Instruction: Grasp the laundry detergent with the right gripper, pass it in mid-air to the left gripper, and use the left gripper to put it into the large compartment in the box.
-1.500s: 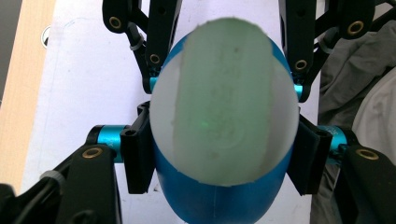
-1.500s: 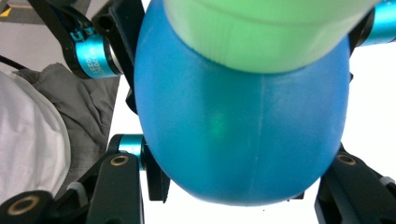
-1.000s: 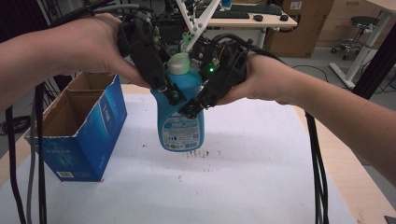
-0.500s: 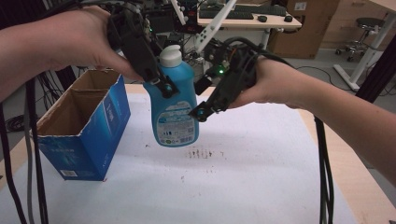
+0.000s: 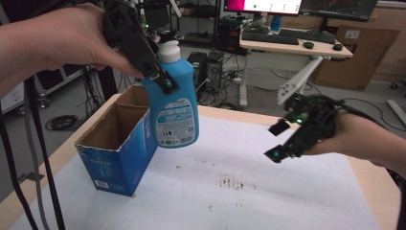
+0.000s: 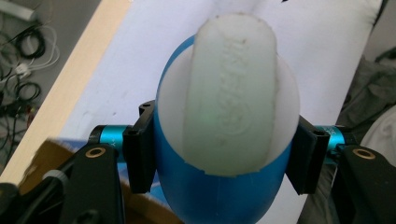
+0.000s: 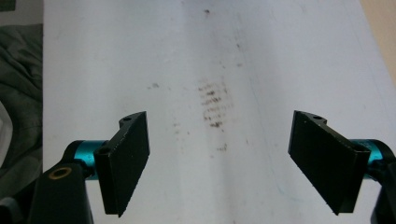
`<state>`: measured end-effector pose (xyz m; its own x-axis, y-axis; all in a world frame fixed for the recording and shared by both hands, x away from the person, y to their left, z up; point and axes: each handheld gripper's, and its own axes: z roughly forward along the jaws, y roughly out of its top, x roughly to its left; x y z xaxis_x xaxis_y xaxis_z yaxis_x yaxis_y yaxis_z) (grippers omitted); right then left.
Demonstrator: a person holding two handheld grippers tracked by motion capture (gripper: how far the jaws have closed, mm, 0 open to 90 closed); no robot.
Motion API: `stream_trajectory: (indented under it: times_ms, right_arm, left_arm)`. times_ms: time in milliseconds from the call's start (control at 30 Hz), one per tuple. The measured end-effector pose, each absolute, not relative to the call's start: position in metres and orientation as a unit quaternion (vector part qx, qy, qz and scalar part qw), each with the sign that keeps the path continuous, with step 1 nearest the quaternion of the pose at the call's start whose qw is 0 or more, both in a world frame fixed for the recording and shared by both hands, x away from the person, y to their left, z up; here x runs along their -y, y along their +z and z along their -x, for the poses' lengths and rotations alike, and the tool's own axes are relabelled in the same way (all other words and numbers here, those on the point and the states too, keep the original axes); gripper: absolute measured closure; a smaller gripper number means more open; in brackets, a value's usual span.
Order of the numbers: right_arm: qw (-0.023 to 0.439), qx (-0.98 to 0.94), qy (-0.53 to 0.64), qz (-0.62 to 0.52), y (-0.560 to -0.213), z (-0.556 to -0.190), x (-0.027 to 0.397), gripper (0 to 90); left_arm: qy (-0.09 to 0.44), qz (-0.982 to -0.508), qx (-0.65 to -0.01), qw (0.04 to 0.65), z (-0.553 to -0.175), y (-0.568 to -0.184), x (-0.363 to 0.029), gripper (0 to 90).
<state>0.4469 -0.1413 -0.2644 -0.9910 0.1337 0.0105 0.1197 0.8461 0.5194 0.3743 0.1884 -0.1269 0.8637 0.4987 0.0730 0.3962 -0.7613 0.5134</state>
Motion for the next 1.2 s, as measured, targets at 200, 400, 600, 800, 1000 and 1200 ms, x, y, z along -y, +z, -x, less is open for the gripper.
stream_trajectory:
  times_ms: [200, 400, 600, 800, 1000, 1200]
  right_arm:
    - [0.016, -0.963, 0.25, -0.099, -0.273, -0.458, 0.169, 19.9]
    - [0.02, -0.965, 0.228, -0.125, -0.28, -0.465, 0.189, 19.9]
    - [0.027, -0.96, 0.238, -0.144, -0.276, -0.474, 0.201, 19.9]
    - [0.032, -0.961, 0.234, -0.146, -0.276, -0.477, 0.204, 19.9]
    - [0.035, -0.96, 0.233, -0.153, -0.276, -0.477, 0.208, 19.9]
    - [0.036, -0.96, 0.229, -0.156, -0.276, -0.476, 0.214, 19.9]
  left_arm:
    - [0.126, -0.915, -0.294, 0.247, -0.366, -0.115, -0.22, 38.2]
    - [0.142, -0.899, -0.335, 0.245, -0.356, -0.108, -0.246, 38.2]
    - [0.166, -0.879, -0.383, 0.232, -0.346, -0.104, -0.275, 38.2]
    - [0.174, -0.867, -0.408, 0.228, -0.345, -0.105, -0.289, 38.2]
    - [0.175, -0.863, -0.419, 0.221, -0.351, -0.114, -0.294, 38.2]
    - [0.172, -0.863, -0.425, 0.215, -0.357, -0.124, -0.293, 38.2]
